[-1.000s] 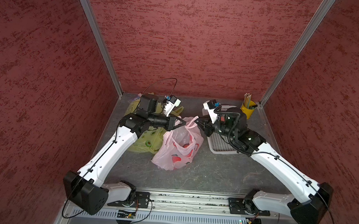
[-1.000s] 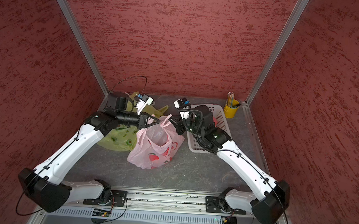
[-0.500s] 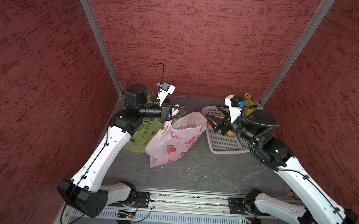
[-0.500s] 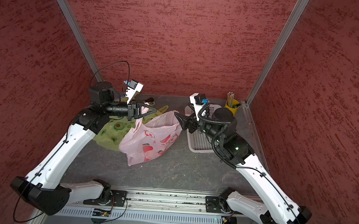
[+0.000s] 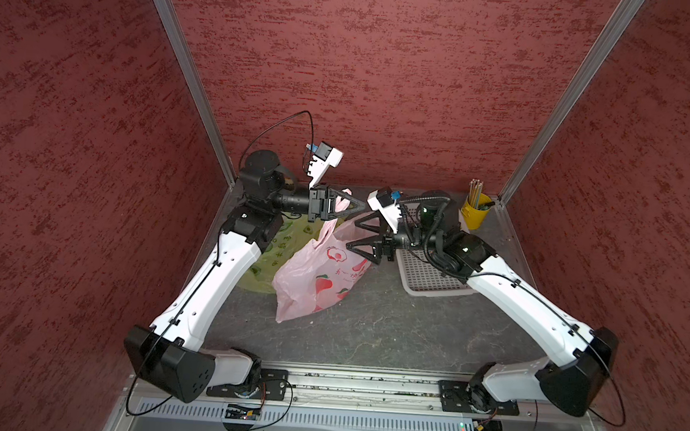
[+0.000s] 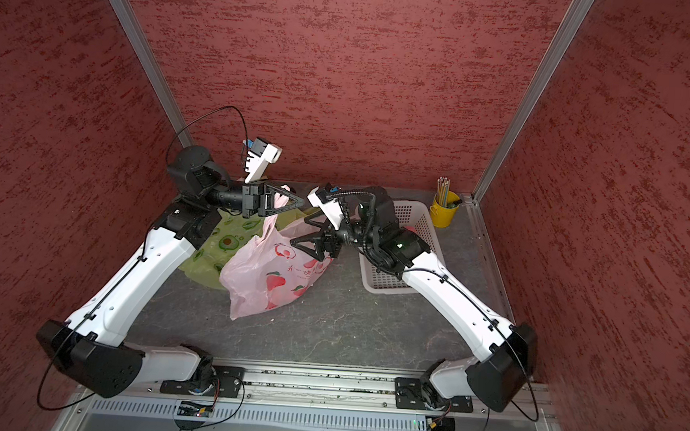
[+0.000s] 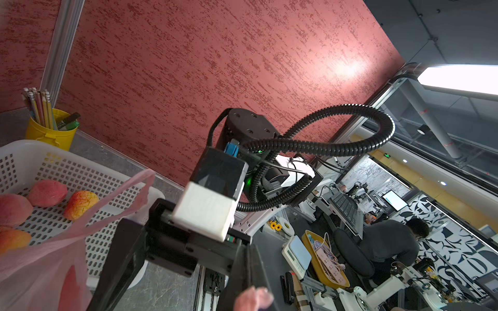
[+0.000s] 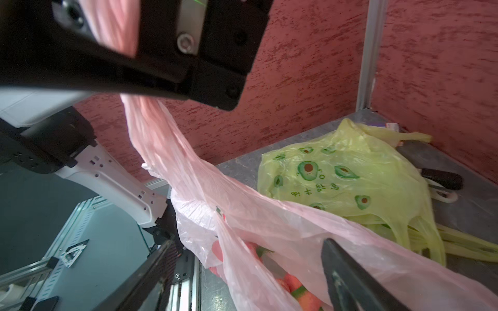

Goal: Place the peach into a plastic bag & tie a knot
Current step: Adjust the plastic bag at the center of the board.

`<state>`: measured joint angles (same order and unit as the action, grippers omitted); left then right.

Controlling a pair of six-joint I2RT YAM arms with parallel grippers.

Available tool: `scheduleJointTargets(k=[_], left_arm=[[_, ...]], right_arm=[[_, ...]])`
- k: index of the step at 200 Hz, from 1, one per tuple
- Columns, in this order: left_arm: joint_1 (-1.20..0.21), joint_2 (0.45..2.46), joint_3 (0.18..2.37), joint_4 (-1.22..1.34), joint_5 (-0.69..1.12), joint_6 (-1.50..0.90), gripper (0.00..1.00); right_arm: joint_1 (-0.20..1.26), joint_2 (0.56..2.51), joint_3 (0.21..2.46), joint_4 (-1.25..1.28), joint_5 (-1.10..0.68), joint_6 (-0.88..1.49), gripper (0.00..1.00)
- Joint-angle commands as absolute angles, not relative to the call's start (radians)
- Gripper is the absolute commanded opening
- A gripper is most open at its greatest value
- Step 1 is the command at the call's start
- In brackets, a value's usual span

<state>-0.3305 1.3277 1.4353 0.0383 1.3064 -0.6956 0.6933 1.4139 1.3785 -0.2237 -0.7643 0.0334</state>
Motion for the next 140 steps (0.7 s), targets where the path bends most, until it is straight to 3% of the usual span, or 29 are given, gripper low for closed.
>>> scheduleJointTargets(k=[1,101,117,140], left_arm=[[-0.349,1.339,1.424,0.146,1.326,-0.775,0.00],[-0.399,1.369,1.404,0.311,1.334,-0.897,0.00],[-0.398,1.370,1.403,0.313,1.334,-0.898,0.00],[-0.393,1.372,1.400,0.334,1.326,-0.914,0.00]], right_arm=[[0.716,1.428,1.413,-0.059,-0.894,0.067,0.86],[0.768,1.527,1.429,0.247,-1.094,0.278,0.83],[0.777,1.508,1.395,0.332,-1.101,0.336,0.74],[0.793,1.497,1.383,0.330,-1.077,0.347,0.47]])
